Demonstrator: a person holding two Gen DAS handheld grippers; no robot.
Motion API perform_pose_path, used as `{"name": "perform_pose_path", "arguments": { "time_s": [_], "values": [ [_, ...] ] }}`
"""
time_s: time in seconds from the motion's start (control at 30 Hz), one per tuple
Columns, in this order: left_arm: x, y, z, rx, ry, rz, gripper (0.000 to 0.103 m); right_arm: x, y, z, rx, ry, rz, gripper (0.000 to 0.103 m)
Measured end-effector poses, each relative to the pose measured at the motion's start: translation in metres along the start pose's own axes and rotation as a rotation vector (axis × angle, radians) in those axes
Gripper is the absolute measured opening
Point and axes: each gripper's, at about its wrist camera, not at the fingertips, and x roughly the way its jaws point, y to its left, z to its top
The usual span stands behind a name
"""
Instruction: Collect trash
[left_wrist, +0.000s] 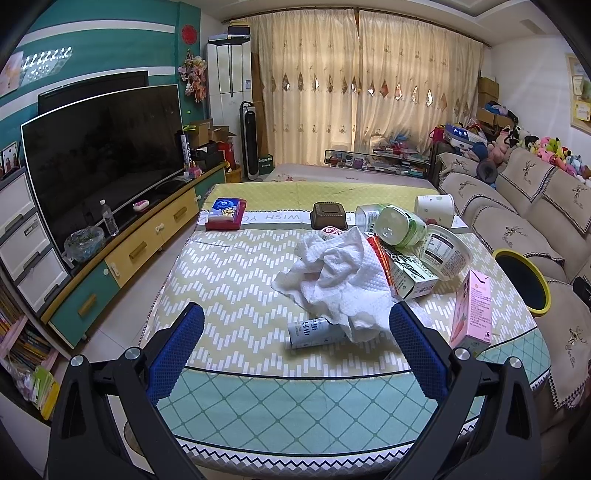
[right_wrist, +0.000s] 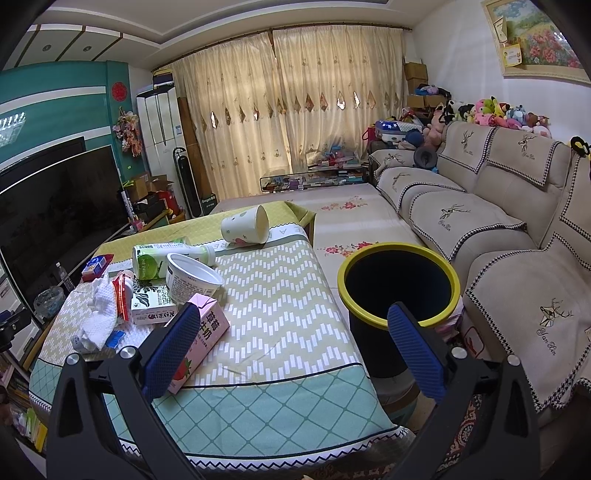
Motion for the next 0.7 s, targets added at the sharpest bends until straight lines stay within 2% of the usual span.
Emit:
{"name": "perform_pose_path", "arguments": {
  "time_s": [0.37, 0.7],
  "values": [
    [0.003, 0.001, -0.002, -0.005, 0.003, -0.001, 0.099, 0.010, 0.015, -0.011, -0.023, 0.036, 0.025, 0.097],
    [0.017, 0.010, -0.003, -0.025, 0.036, -0.002, 0.099, 0.040, 0.069, -0.030, -0.078, 0.116, 0.141, 0.097]
  ]
}}
